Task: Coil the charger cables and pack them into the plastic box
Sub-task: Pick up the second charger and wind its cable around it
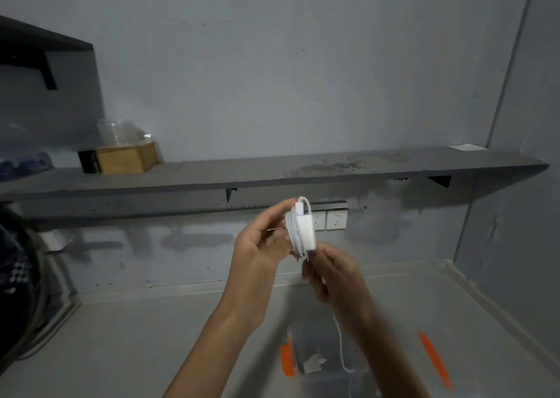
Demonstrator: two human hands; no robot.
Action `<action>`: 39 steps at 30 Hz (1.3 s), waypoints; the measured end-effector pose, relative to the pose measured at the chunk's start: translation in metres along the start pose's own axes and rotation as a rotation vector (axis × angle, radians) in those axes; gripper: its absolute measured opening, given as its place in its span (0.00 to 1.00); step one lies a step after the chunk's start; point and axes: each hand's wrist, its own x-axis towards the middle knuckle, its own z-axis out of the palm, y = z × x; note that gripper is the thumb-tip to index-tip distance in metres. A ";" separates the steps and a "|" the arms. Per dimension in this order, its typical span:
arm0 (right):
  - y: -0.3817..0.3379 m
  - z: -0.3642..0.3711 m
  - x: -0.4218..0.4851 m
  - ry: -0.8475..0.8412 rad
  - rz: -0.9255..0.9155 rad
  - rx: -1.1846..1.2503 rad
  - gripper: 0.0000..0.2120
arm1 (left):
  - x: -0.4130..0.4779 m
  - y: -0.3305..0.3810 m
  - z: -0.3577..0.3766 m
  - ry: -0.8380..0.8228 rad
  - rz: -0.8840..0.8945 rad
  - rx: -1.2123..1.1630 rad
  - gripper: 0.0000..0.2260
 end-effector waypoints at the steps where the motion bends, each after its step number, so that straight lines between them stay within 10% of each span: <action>1: 0.004 0.008 -0.009 0.021 0.029 0.038 0.14 | 0.004 -0.002 -0.002 0.038 -0.028 -0.058 0.20; 9: -0.017 0.021 -0.069 -0.093 0.004 -0.323 0.06 | 0.034 -0.032 -0.030 0.367 -0.041 0.077 0.20; 18: -0.068 -0.023 -0.003 0.029 -0.723 -0.877 0.09 | -0.010 -0.037 -0.014 -0.025 0.067 0.331 0.18; 22: -0.073 -0.030 0.028 0.014 -0.497 -0.527 0.01 | -0.023 -0.009 -0.012 -0.180 0.144 0.249 0.21; 29: -0.016 0.007 0.002 0.022 -0.090 -0.126 0.17 | -0.008 0.004 -0.012 -0.088 -0.004 -0.165 0.19; 36: 0.004 0.033 -0.057 -0.153 0.152 -0.123 0.10 | 0.033 -0.029 -0.023 0.317 -0.037 -0.030 0.19; 39: -0.013 0.021 -0.063 -0.169 -0.014 -0.453 0.08 | 0.031 -0.043 -0.027 0.286 -0.027 0.135 0.19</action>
